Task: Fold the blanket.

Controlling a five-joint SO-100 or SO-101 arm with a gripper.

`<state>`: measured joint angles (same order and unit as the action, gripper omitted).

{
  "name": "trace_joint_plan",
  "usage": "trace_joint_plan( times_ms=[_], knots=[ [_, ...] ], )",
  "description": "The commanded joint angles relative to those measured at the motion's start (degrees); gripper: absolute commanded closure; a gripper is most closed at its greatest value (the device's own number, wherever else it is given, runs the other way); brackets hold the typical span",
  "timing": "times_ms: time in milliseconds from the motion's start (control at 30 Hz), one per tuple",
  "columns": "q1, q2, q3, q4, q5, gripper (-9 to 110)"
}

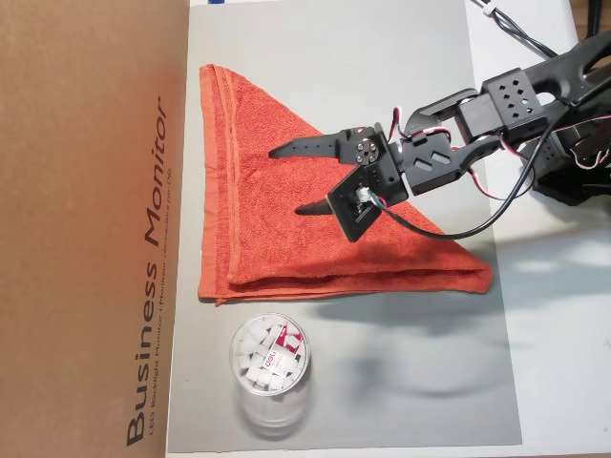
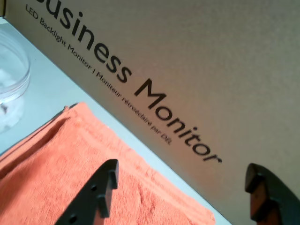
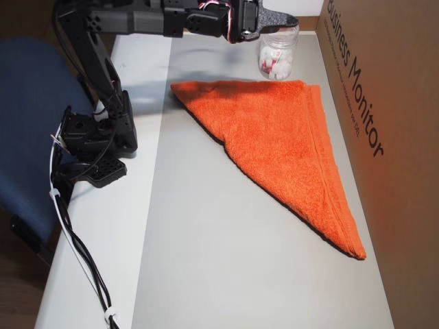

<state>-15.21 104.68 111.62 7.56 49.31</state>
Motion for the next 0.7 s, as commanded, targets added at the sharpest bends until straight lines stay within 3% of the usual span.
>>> trace_joint_plan(
  times_ms=[0,267,667],
  knots=[
    [0.18,8.79,1.41,5.71,-0.53,73],
    [1.41,21.18,1.23,32.26,-7.65,73],
    [2.81,30.94,1.05,55.11,-22.24,73]
  ],
)
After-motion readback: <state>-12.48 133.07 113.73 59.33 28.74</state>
